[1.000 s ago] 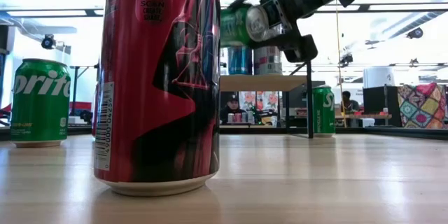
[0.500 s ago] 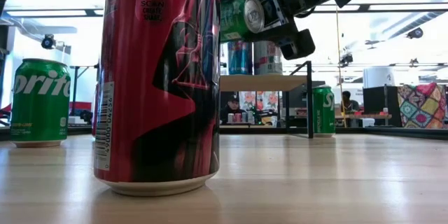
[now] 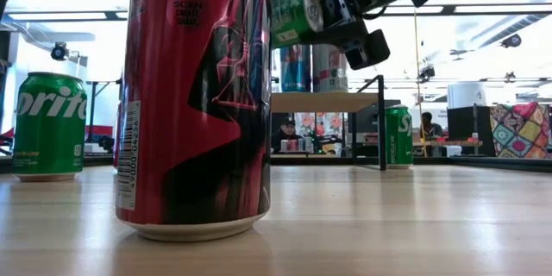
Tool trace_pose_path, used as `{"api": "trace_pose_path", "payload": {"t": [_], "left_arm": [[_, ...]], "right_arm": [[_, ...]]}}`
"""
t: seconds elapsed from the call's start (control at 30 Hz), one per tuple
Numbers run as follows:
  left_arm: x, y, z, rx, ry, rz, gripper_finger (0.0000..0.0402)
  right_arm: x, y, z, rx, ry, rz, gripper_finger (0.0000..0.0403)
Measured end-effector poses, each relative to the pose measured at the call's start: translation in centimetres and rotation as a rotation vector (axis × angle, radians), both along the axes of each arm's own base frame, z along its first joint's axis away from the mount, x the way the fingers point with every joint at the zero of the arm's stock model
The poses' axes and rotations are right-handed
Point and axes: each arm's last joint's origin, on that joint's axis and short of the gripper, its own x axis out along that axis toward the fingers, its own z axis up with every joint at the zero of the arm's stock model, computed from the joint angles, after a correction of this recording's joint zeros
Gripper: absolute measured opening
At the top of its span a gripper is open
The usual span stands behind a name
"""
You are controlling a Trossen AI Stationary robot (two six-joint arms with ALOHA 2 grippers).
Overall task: Place canned beverage on shelf
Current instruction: Put the bottom right green soda can on the shelf
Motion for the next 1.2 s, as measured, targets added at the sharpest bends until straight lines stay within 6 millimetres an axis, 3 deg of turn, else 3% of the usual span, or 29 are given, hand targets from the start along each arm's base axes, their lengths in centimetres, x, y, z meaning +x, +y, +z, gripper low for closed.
{"api": "trace_pose_path", "payload": {"t": [0.23, 0.5, 0.8, 1.0, 1.2], "left_arm": [[0.5, 0.0, -1.0, -0.072, 0.028, 0.097, 0.0345], [0.1, -0.2, 0.1, -0.204, -0.020, 0.126, 0.0341], [0.3, 1.1, 0.6, -0.333, -0.063, 0.131, 0.0338], [0.4, 2.2, -0.1, -0.355, -0.061, 0.200, 0.0338], [0.2, 2.3, -0.3, -0.362, -0.057, 0.219, 0.0338]], "right_arm": [[0.3, 0.0, 1.3, -0.176, -0.074, 0.067, 0.0289], [-1.0, 0.8, 1.4, -0.614, 0.194, 0.234, 0.0282], [-1.5, 2.4, 5.5, -1.086, 0.206, 0.389, 0.0222], [-3.5, 2.4, 4.3, -1.021, 0.502, 0.339, 0.0207], [-7.6, 5.1, 2.9, -0.929, 0.805, 0.429, 0.0242]]}}
